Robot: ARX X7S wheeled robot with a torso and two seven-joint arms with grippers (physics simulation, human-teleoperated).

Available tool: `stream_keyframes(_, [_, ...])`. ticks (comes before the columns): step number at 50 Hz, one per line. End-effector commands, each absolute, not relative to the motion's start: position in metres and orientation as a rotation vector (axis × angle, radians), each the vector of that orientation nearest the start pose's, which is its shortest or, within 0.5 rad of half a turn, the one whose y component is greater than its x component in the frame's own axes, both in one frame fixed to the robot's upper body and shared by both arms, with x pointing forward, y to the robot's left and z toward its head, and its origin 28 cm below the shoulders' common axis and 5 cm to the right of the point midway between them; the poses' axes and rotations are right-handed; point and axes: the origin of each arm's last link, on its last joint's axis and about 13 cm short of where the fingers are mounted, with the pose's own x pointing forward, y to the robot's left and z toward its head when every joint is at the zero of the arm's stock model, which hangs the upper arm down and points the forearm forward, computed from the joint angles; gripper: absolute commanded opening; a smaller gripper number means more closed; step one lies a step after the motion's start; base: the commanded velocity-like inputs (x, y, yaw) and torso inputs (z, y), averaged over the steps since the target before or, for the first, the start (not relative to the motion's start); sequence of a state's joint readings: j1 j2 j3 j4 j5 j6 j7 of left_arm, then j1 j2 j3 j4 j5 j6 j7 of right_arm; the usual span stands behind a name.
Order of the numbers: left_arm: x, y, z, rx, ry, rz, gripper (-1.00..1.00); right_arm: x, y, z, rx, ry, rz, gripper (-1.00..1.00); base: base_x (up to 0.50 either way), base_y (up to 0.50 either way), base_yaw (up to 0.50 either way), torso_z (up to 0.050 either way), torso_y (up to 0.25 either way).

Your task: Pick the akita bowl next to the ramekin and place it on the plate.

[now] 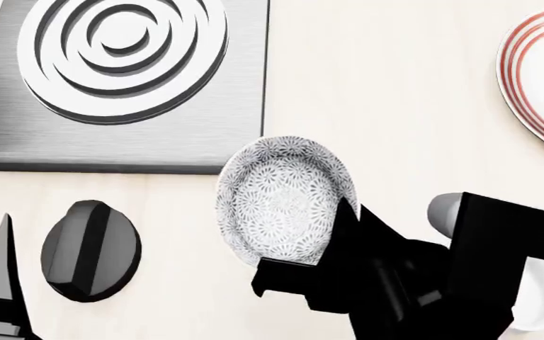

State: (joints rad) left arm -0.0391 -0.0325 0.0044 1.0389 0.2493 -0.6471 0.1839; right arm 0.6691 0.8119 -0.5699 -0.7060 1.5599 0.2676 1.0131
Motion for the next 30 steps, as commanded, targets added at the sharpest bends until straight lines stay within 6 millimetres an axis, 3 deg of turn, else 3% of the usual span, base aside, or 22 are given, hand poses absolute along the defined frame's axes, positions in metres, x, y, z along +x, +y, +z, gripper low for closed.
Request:
stream_keyframes(1, [0.157,0.225,0.179,0.215,-0.393,-0.006,1.0,0.201,-0.092,0.241,0.424,0.021,0.202,-1.0,0.0,0.0,0.0,0.0,0.0])
stream_keyframes(30, [0.158,0.226,0.178,0.221,-0.39,-0.003,1.0,0.239,-0.102,0.273,0.491,0.026,0.171,-1.0,0.0,0.0,0.0,0.0,0.0])
